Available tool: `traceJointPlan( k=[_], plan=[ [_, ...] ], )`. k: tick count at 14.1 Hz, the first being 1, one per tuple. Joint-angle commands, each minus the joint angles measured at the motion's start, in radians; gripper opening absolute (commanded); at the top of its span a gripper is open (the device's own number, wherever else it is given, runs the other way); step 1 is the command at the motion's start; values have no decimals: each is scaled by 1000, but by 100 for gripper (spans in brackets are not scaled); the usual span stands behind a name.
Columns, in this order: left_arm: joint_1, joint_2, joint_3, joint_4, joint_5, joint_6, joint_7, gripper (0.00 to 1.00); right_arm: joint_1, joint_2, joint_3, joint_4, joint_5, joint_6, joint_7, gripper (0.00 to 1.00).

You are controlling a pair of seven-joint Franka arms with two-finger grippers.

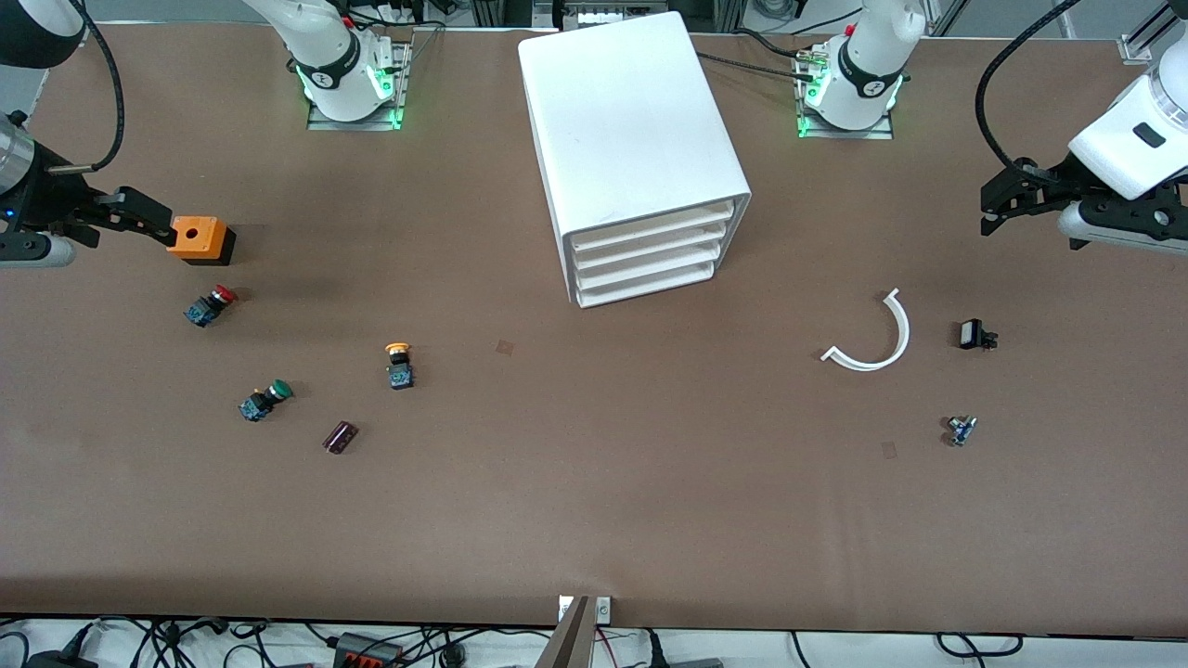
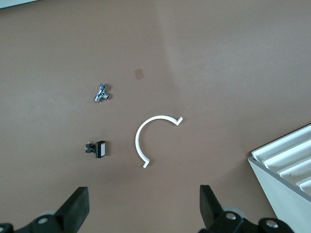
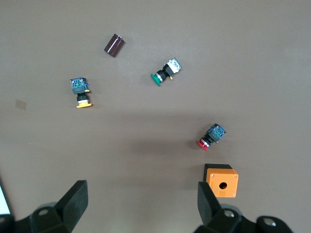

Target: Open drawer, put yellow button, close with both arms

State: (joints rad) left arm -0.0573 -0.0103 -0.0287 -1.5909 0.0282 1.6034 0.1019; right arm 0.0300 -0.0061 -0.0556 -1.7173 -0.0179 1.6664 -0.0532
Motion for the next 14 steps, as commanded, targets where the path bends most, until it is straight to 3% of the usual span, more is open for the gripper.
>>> traceJointPlan(
  k=[1, 9, 14],
  plan=[
    [2, 15, -4, 35, -4, -26, -8, 100, 1, -6, 2, -7, -10, -5, -5, 100],
    [5, 15, -2, 35, -4, -33, -7, 100, 1, 52, 5, 13, 15, 4, -7, 100],
    [5, 15, -4, 35, -4, -33, -7, 100, 56, 113, 10, 24, 42, 49, -4, 100]
  ],
)
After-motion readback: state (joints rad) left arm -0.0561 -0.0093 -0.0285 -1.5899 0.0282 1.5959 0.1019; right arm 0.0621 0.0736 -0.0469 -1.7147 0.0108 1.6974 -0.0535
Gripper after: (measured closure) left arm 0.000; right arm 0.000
